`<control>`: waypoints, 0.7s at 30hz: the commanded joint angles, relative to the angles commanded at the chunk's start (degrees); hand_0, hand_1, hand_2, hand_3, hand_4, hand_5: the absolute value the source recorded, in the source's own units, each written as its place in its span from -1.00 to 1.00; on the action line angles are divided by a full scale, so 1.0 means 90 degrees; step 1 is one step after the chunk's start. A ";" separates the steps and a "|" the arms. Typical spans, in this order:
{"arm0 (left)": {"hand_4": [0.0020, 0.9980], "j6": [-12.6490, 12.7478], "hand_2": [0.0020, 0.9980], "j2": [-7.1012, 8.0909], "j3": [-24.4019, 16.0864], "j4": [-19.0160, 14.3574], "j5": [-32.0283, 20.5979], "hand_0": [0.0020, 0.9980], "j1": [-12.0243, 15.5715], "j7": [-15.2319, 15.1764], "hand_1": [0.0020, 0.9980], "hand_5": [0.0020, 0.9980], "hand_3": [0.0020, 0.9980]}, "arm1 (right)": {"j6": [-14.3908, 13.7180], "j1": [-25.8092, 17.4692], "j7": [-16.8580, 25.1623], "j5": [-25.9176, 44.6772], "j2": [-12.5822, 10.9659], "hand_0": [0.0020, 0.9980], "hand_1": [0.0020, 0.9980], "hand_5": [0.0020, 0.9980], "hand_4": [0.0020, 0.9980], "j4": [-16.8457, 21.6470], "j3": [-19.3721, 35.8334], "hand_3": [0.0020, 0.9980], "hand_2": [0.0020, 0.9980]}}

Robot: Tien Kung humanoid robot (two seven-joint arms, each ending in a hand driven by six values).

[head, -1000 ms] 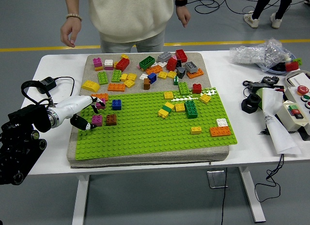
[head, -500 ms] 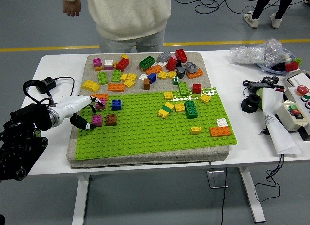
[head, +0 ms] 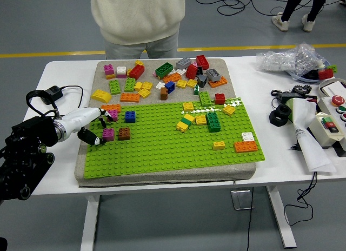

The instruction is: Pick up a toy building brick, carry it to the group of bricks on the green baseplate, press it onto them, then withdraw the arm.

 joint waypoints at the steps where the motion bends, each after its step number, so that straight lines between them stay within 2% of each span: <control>1: 0.42 0.0003 0.17 -0.0001 0.0000 0.0001 0.0001 0.91 -0.0001 0.0001 0.68 -0.89 0.37 | -0.0001 0.0001 0.0000 0.0001 0.0000 0.52 0.35 0.37 1.00 0.0000 0.0001 0.48 0.44; 6: 0.42 0.0028 0.17 -0.0018 -0.0013 -0.0007 -0.0003 0.91 -0.0004 0.0002 0.68 -0.89 0.37 | -0.0004 0.0009 0.0002 0.0017 -0.0001 0.52 0.35 0.37 1.00 0.0000 -0.0002 0.48 0.44; 7: 0.29 0.0030 0.11 -0.0022 -0.0014 -0.0010 -0.0006 0.90 -0.0004 0.0002 0.63 -0.99 0.22 | -0.0004 0.0010 0.0002 0.0018 0.0000 0.52 0.35 0.37 1.00 0.0000 -0.0001 0.48 0.44; 21: 0.18 0.0027 0.04 -0.0019 -0.0009 -0.0069 0.0038 0.83 0.0007 -0.0013 0.59 -1.00 0.12 | -0.0008 0.0006 -0.0001 0.0021 -0.0001 0.52 0.35 0.37 1.00 0.0000 0.0014 0.48 0.44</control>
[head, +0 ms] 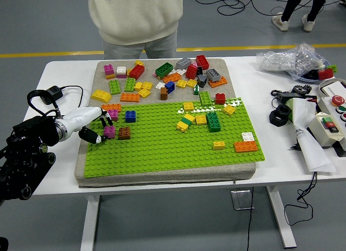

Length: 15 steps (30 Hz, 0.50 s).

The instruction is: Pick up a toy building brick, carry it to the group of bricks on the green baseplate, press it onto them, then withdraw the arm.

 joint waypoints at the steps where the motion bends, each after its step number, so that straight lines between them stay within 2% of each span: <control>1: 0.18 0.0002 0.04 0.0001 -0.0001 -0.0007 0.0000 0.83 0.0001 0.0000 0.59 -1.00 0.12 | 0.0000 -0.0001 0.0000 -0.0001 0.0000 0.52 0.35 0.37 1.00 0.0000 0.0000 0.48 0.44; 15: 0.14 0.0131 0.02 -0.0009 -0.0046 -0.0106 0.0019 0.78 0.0073 -0.0004 0.54 -1.00 0.07 | -0.0004 -0.0005 -0.0003 0.0016 0.0002 0.52 0.35 0.37 1.00 0.0000 0.0006 0.48 0.44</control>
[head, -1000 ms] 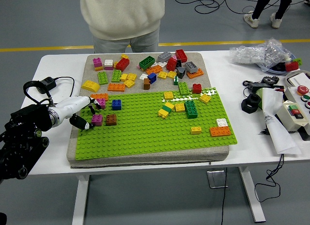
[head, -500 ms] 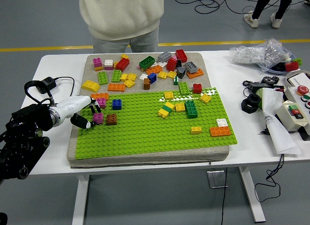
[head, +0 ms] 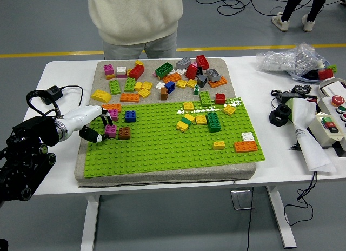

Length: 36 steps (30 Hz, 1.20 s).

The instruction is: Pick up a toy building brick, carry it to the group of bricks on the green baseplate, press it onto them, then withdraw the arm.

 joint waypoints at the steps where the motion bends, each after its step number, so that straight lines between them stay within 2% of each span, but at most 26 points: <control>1: 0.14 0.0006 0.02 0.0001 -0.0003 -0.0006 0.0000 0.77 0.0004 0.0000 0.53 -1.00 0.06 | 0.0000 0.0000 0.0000 -0.0001 0.0000 0.52 0.35 0.37 1.00 0.0000 0.0001 0.48 0.44; 10: 0.12 0.0070 0.02 -0.0008 -0.0012 0.0008 -0.0011 0.76 0.0035 -0.0003 0.52 -1.00 0.06 | -0.0003 -0.0002 0.0001 0.0005 0.0008 0.52 0.35 0.37 1.00 0.0000 -0.0001 0.48 0.44; 21: 0.09 0.0044 0.01 -0.0002 -0.0394 -0.0275 -0.0043 0.75 0.0162 0.0004 0.50 -1.00 0.05 | -0.0004 -0.0020 -0.0005 0.0019 0.0005 0.52 0.35 0.37 1.00 0.0000 0.0002 0.48 0.44; 27: 0.06 0.0012 0.01 0.0036 -0.0583 -0.0515 -0.0025 0.75 0.0273 0.0037 0.47 -1.00 0.05 | -0.0004 -0.0026 -0.0003 0.0031 0.0004 0.52 0.35 0.37 1.00 0.0000 0.0007 0.48 0.44; 31: 0.06 -0.0035 0.01 0.0088 -0.0794 -0.0980 -0.0006 0.74 0.0574 0.0120 0.46 -1.00 0.05 | -0.0009 -0.0046 0.0000 0.0037 -0.0009 0.52 0.35 0.37 1.00 0.0000 0.0019 0.48 0.44; 36: 0.06 -0.0077 0.01 0.0104 -0.0919 -0.1364 0.0024 0.74 0.0854 0.0183 0.46 -1.00 0.05 | -0.0008 -0.0059 0.0003 0.0038 -0.0013 0.52 0.35 0.37 1.00 0.0000 0.0032 0.48 0.44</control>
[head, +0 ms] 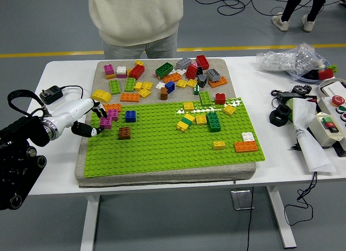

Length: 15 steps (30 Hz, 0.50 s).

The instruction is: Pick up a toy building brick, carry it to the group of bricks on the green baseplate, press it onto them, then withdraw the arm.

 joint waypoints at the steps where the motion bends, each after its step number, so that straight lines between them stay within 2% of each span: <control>1: 0.05 -0.0005 0.01 0.0004 -0.0044 -0.0154 0.0006 0.73 0.0124 0.0034 0.45 -1.00 0.05 | -0.0001 -0.0004 0.0002 0.0001 -0.0002 0.52 0.35 0.37 1.00 0.0000 0.0006 0.48 0.44; 6: 0.05 -0.0023 0.01 -0.0008 -0.0139 -0.0541 0.0006 0.73 0.0431 0.0094 0.45 -1.00 0.05 | -0.0003 -0.0015 0.0004 0.0004 -0.0011 0.52 0.35 0.37 1.00 0.0000 0.0020 0.48 0.44; 9: 0.05 -0.0050 0.01 -0.0065 -0.0213 -0.0879 -0.0013 0.73 0.0734 0.0155 0.44 -1.00 0.05 | -0.0004 -0.0029 0.0006 0.0008 -0.0016 0.52 0.35 0.37 1.00 0.0000 0.0029 0.48 0.44; 15: 0.05 -0.0081 0.01 -0.0156 -0.0243 -0.1190 -0.0009 0.73 0.1048 0.0216 0.44 -1.00 0.05 | -0.0006 -0.0037 0.0006 0.0011 -0.0014 0.52 0.35 0.37 1.00 0.0000 0.0038 0.48 0.44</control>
